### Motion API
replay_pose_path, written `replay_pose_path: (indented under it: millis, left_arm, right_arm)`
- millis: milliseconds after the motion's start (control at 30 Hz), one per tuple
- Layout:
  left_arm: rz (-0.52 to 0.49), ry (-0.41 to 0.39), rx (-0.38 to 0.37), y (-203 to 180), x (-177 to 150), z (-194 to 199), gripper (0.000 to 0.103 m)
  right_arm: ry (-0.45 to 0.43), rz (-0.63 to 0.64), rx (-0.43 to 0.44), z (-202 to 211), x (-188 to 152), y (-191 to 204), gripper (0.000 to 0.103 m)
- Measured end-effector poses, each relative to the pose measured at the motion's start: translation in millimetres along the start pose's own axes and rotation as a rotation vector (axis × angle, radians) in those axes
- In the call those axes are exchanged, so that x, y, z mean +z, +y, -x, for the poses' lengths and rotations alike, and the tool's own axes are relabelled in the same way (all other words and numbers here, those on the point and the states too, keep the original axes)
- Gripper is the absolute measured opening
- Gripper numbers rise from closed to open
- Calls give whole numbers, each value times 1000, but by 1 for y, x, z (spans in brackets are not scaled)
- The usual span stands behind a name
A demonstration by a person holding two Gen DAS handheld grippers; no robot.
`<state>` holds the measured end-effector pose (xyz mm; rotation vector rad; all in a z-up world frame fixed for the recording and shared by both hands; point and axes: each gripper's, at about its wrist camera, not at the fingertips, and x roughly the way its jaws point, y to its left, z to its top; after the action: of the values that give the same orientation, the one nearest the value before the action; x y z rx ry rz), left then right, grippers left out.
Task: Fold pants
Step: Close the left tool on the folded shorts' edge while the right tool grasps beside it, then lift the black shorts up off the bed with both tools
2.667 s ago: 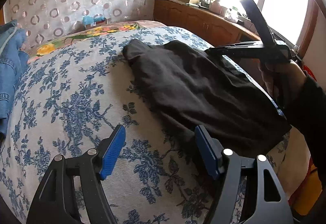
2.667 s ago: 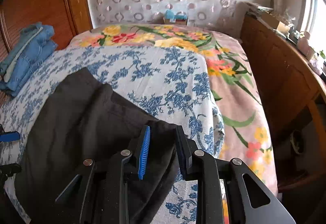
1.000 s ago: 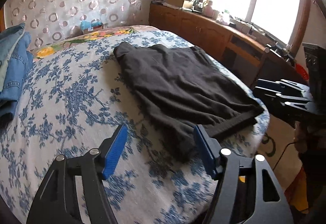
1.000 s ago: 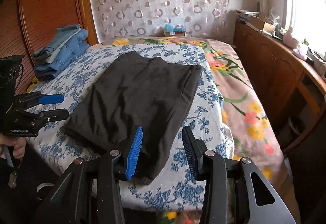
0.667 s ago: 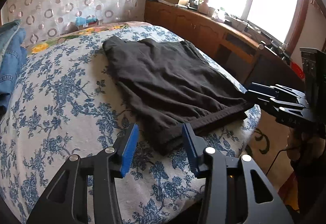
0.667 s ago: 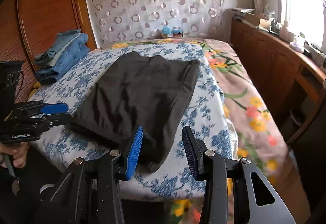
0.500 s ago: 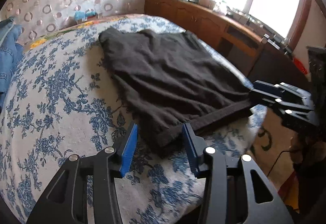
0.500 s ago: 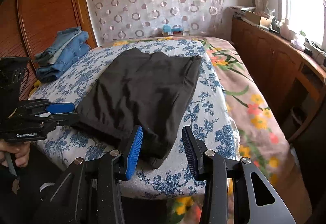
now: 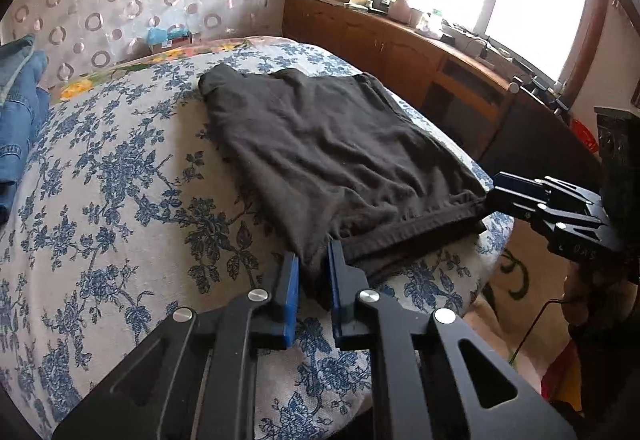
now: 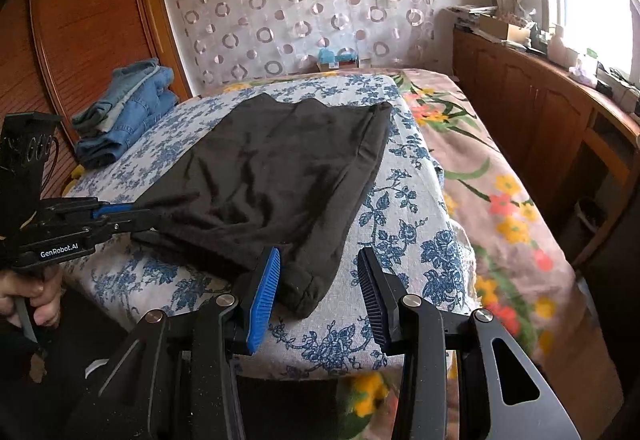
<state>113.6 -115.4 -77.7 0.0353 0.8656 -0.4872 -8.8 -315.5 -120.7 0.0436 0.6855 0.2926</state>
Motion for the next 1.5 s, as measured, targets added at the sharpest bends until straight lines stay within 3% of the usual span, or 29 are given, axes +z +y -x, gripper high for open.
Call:
replay_pose_path:
  millis: [600, 833, 1000, 1233, 1267, 1300, 1500]
  left_arm:
    - [28, 29, -1, 9, -7, -14, 14]
    - [43, 31, -9, 11, -6, -15, 19]
    - [78, 37, -37, 16, -1, -17, 31]
    - [52, 31, -16, 11, 1, -20, 31]
    - [41, 28, -14, 10, 0, -20, 25]
    - [38, 24, -24, 8, 0, -19, 11]
    - [-5, -63, -12, -4, 14, 16, 7]
  right_arm:
    - [50, -5, -37, -34, -4, 10, 42]
    - [56, 23, -4, -37, -3, 19, 21]
    - [53, 29, 3, -40, -4, 19, 20]
    - [52, 30, 8, -41, -5, 19, 16]
    - [51, 27, 15, -41, -5, 20, 13]
    - [50, 25, 25, -41, -5, 20, 11]
    - [15, 13, 66, -33, 3, 18, 8]
